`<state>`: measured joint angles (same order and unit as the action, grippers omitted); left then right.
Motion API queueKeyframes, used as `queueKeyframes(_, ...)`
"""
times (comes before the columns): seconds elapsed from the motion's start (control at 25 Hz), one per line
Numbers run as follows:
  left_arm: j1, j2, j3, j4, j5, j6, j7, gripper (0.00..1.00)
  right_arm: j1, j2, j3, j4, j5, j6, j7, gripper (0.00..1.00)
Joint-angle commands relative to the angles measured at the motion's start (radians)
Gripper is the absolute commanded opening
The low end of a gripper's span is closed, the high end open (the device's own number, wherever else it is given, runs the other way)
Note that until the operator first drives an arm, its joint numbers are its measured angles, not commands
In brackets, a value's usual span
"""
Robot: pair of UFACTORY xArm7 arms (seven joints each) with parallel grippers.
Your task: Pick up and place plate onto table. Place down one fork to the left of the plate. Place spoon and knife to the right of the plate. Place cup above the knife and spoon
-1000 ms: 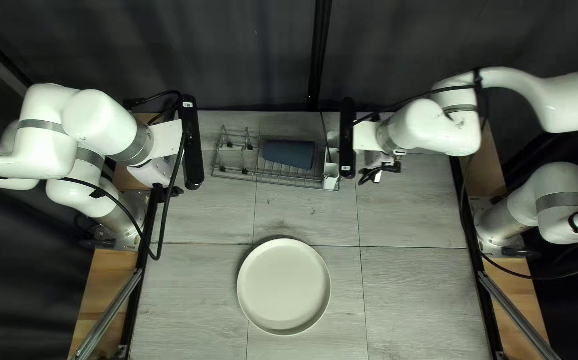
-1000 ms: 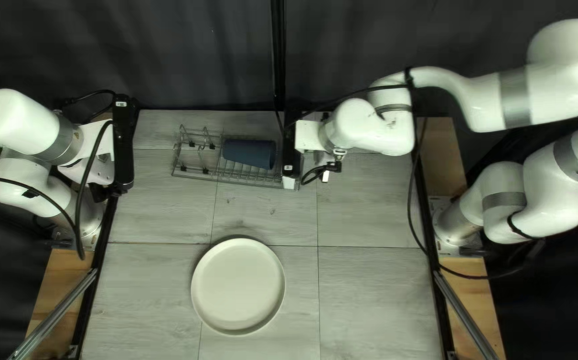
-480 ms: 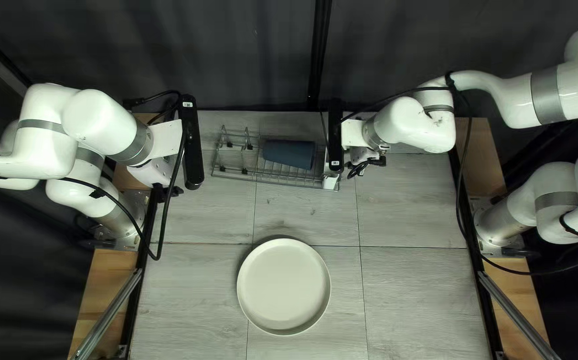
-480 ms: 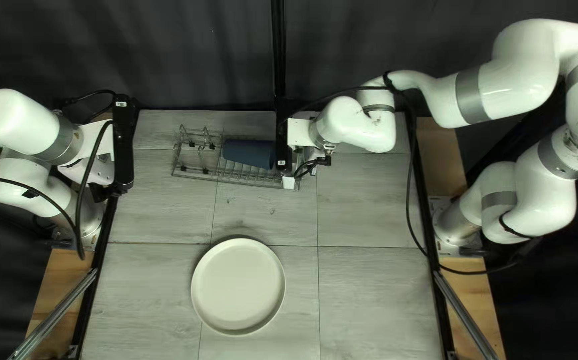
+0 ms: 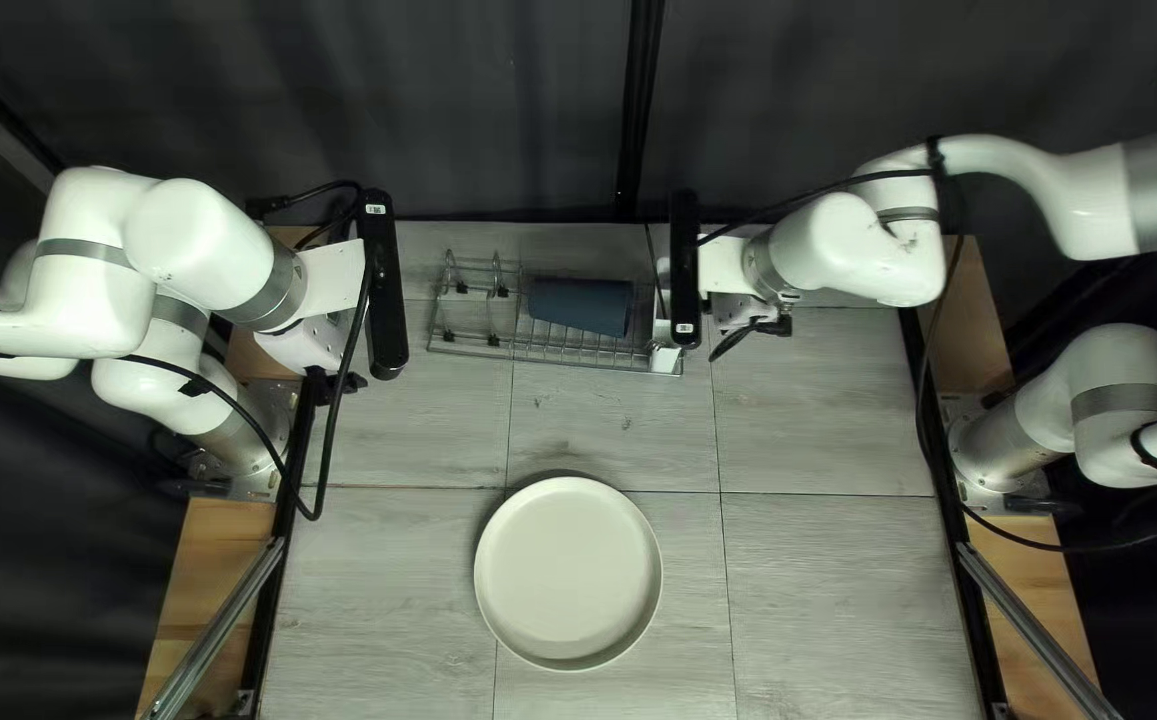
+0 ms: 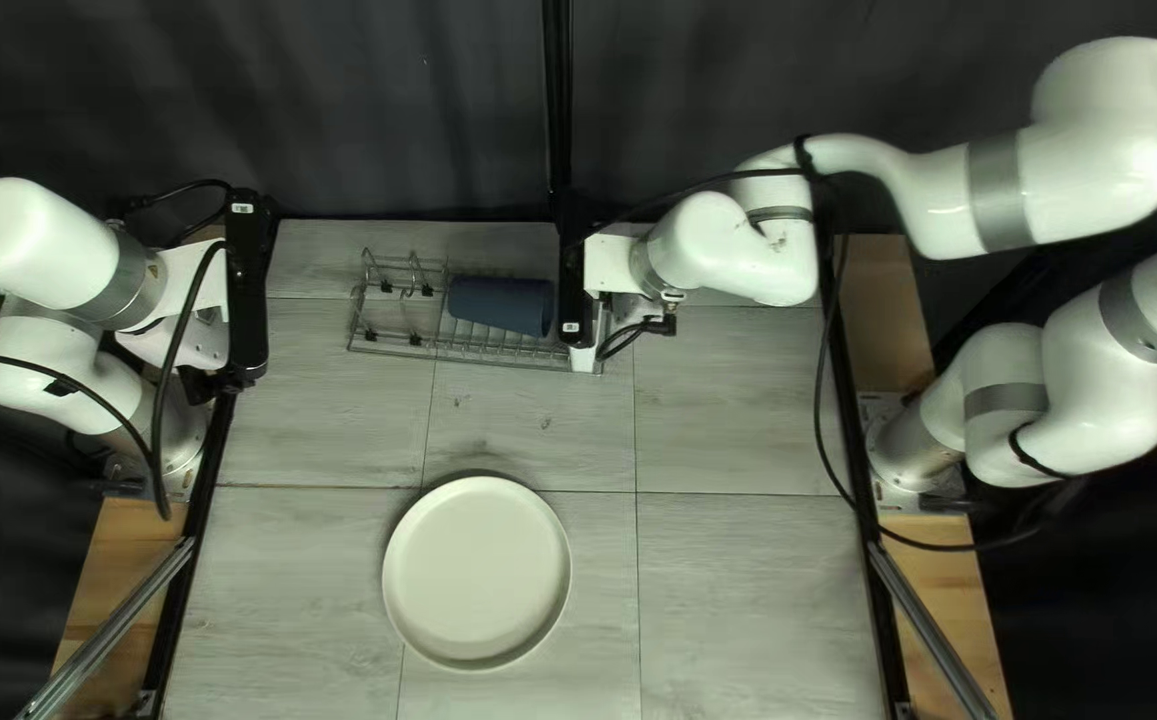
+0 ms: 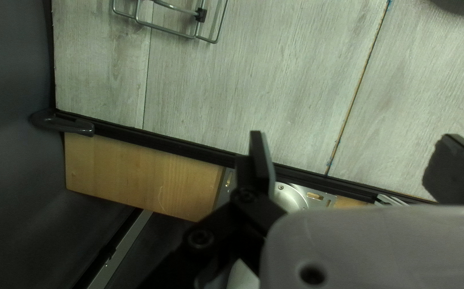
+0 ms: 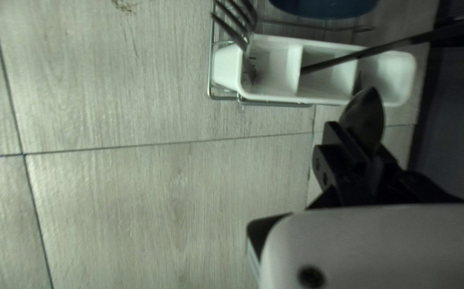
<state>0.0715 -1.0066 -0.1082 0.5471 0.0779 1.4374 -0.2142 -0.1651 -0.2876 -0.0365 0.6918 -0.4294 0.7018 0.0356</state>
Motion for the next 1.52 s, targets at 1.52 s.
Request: queueKeyframes(1.52, 0.000, 0.000, 0.000, 0.000, 0.000, 0.000, 0.000, 1.00, 0.252, -0.013, 0.505, 0.132, -0.051, 0.127, 0.147, 0.00)
